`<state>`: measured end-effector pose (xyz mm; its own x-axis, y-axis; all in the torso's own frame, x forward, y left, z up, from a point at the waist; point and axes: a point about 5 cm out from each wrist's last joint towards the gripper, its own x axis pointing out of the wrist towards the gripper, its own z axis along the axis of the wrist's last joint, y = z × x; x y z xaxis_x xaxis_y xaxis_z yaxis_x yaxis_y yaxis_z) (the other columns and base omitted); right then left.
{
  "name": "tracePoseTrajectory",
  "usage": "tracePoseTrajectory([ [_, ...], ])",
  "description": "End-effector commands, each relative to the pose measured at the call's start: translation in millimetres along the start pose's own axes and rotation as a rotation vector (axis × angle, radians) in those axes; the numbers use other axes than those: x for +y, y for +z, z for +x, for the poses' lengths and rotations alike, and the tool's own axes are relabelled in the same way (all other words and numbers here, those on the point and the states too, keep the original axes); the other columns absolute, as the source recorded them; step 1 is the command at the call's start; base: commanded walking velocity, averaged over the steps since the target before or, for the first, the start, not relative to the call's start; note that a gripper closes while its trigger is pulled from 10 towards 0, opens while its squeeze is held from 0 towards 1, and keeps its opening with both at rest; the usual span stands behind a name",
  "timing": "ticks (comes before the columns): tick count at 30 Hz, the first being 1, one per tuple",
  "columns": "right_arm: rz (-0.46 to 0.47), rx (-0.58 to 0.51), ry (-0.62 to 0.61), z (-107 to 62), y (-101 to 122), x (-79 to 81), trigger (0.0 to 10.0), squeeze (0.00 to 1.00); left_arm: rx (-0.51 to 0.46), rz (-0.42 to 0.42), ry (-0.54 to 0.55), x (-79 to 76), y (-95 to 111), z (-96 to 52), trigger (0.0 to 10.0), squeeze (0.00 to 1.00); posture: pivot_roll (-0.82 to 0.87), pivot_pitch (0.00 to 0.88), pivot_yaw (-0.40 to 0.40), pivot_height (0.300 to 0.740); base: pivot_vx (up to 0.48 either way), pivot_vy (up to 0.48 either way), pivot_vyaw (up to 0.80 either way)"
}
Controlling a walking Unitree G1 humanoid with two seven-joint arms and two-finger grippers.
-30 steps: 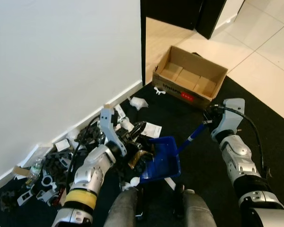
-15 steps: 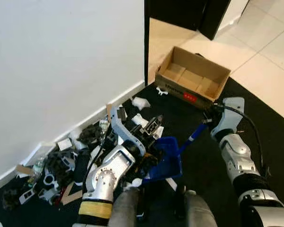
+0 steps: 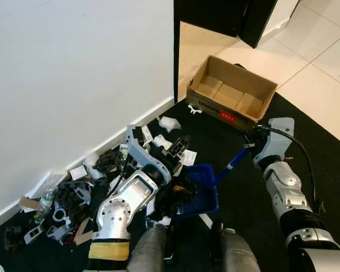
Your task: Sweep floor
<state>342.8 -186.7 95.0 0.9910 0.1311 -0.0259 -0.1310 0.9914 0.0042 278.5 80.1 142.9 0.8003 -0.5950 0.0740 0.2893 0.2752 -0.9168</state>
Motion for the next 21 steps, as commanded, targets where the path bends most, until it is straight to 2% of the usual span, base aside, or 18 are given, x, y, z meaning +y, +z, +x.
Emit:
tracePoseTrajectory([
  [1,0.051,0.166,-0.011,-16.2,-38.9,3.2,10.0,0.0,0.046,-0.16,-0.098,-18.2,-28.0,14.6,10.0,0.0,0.08,0.293,0.04,0.74,0.0,0.0,0.0],
  [7,0.049,0.164,-0.012,-14.1,-36.6,2.8,10.0,0.0,0.121,-0.173,-0.149,-24.2,-38.4,19.4,10.0,0.0,0.08,0.295,0.038,0.74,0.0,0.0,0.0],
  [11,0.049,0.162,-0.015,-13.6,-35.7,1.6,10.0,0.0,0.16,-0.199,-0.207,-39.7,-45.5,31.4,10.0,0.0,0.07,0.296,0.038,0.74,0.0,0.0,0.0],
  [14,0.048,0.162,-0.016,-13.5,-35.5,1.6,10.0,0.0,0.159,-0.206,-0.214,-43.5,-46.0,35.6,10.0,0.0,0.07,0.296,0.04,0.74,0.0,0.0,0.0],
  [18,0.051,0.161,-0.019,-14.6,-36.8,2.2,10.0,0.0,0.097,-0.216,-0.267,-57.9,-39.8,56.1,10.0,0.0,0.07,0.297,0.041,0.74,0.0,0.0,0.0],
  [21,0.052,0.162,-0.019,-14.9,-37.3,2.6,10.0,0.0,0.084,-0.214,-0.276,-60.1,-37.9,59.7,10.0,0.0,0.07,0.297,0.041,0.74,0.0,0.0,0.0],
])
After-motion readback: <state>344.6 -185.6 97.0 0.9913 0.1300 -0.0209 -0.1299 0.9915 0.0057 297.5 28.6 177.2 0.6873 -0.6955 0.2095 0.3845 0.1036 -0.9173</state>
